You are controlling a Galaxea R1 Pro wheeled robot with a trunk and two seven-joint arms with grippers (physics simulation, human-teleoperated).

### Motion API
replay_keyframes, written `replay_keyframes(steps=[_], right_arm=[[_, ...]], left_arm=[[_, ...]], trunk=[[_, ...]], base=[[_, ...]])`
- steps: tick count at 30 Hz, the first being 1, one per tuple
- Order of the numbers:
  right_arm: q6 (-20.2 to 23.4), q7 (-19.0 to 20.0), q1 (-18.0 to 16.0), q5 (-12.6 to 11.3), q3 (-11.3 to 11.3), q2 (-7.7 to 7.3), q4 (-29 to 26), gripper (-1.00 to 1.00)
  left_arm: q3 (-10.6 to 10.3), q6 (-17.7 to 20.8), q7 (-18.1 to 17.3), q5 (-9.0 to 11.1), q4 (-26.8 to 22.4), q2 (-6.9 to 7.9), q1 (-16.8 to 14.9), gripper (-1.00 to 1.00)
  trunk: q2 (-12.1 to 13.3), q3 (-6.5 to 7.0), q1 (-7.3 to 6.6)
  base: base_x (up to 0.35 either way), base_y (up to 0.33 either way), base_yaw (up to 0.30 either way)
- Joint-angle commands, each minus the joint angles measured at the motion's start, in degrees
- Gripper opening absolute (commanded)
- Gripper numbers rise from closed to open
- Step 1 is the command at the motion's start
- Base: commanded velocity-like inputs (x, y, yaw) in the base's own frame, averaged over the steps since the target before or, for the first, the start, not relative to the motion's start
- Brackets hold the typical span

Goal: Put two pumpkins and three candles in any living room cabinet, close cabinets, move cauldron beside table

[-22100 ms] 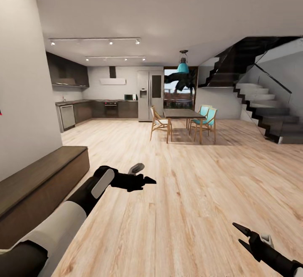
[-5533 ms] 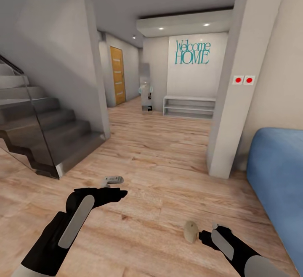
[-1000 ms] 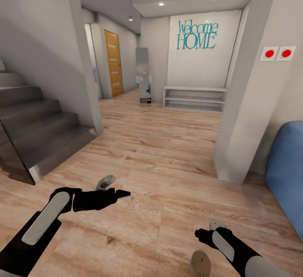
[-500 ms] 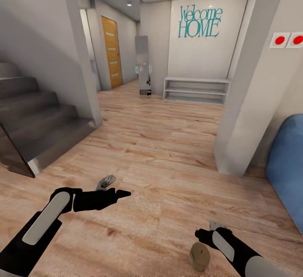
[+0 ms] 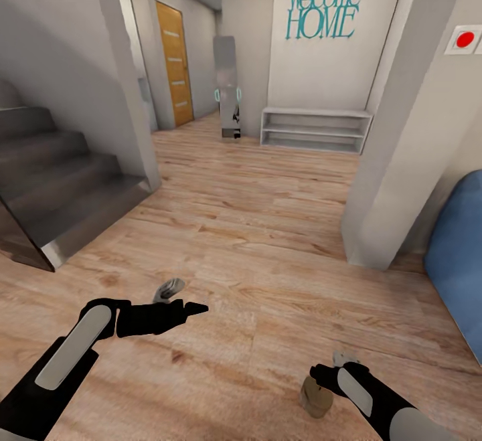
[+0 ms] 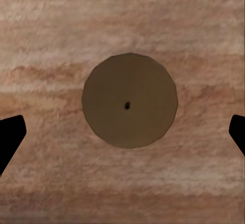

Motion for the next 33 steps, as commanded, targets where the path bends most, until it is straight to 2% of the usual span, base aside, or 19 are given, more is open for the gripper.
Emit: replay_keyframes(steps=[1, 29, 33], right_arm=[[0.13, -0.49, -0.03, -0.54, 0.46, -0.07, -0.16, 1.00], [0.12, -0.65, -0.03, -0.54, 0.48, 0.00, -0.16, 1.00], [0.12, -0.66, -0.03, -0.54, 0.51, 0.02, -0.16, 1.00]], left_arm=[[-0.07, 0.01, 0.59, 0.63, -0.05, 0.04, -0.04, 1.00], [-0.69, 0.01, 0.59, 0.63, -0.05, 0.10, -0.04, 1.00], [-0.69, 0.01, 0.59, 0.63, -0.05, 0.05, -0.04, 1.00]], trunk=[[-0.04, -0.28, 0.01], [-0.42, -6.49, 0.73], [-0.42, -6.49, 0.73]], base=[[0.000, 0.000, 0.000], [0.000, 0.000, 0.000], [0.000, 0.000, 0.000]])
